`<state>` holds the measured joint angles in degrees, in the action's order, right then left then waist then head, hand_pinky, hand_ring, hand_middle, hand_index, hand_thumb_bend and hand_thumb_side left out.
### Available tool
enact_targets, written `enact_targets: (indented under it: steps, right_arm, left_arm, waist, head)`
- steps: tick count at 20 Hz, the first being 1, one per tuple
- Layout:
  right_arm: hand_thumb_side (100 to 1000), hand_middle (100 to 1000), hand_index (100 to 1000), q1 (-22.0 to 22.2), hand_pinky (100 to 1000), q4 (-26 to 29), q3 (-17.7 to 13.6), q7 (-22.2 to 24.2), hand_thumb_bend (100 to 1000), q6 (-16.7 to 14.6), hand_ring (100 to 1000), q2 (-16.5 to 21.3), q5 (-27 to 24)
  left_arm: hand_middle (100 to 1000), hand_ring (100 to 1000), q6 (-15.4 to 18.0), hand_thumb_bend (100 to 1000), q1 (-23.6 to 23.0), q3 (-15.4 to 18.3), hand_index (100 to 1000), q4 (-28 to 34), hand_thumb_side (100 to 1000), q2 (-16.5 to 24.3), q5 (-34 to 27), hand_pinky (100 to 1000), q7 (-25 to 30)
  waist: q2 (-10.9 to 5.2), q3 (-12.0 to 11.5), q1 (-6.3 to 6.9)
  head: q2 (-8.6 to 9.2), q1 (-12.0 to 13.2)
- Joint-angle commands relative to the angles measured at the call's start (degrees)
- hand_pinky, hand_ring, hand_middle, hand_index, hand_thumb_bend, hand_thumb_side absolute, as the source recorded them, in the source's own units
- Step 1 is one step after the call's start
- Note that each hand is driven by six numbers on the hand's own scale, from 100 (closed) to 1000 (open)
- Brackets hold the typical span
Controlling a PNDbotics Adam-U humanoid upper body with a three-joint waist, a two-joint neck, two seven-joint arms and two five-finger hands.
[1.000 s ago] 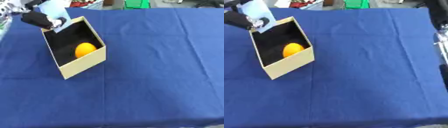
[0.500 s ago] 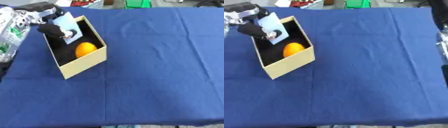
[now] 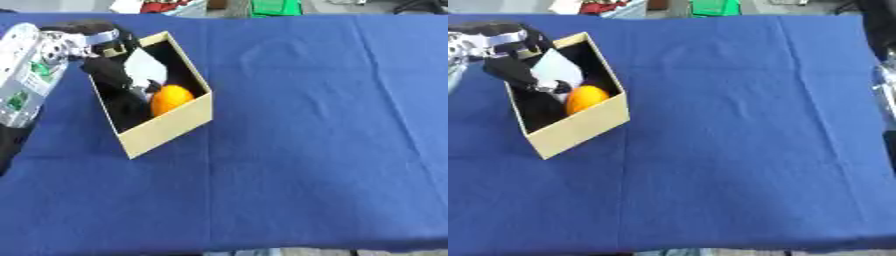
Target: Pick up objects on the table and place them in the box.
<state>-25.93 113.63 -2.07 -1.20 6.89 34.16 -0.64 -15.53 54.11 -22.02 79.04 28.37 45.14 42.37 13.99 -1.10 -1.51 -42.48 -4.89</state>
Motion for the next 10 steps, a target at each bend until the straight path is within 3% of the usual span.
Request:
enact_targets:
  steps: [1, 10]
  right_arm:
    - [871, 781, 930, -0.81, 977, 0.96, -0.42, 0.20, 100, -0.04, 1000, 1.05, -0.02]
    - [867, 781, 930, -0.59, 976, 0.96, -0.59, 0.00, 100, -0.11, 1000, 1.26, -0.12]
  left_arm:
    - [826, 891, 0.91, 830, 1.12, 0.90, 910, 0.80, 621, 0.79, 2.39, 687, -0.11]
    - [801, 873, 1.03, 711, 1.02, 4.00, 891, 7.73, 638, 1.66, 1.50, 647, -2.85]
  waist:
    - [-1.04, -0.03, 0.11]
    - [-1.49, -0.52, 0.04]
  head:
    - [0.30, -0.10]
    - [-0.02, -0.38]
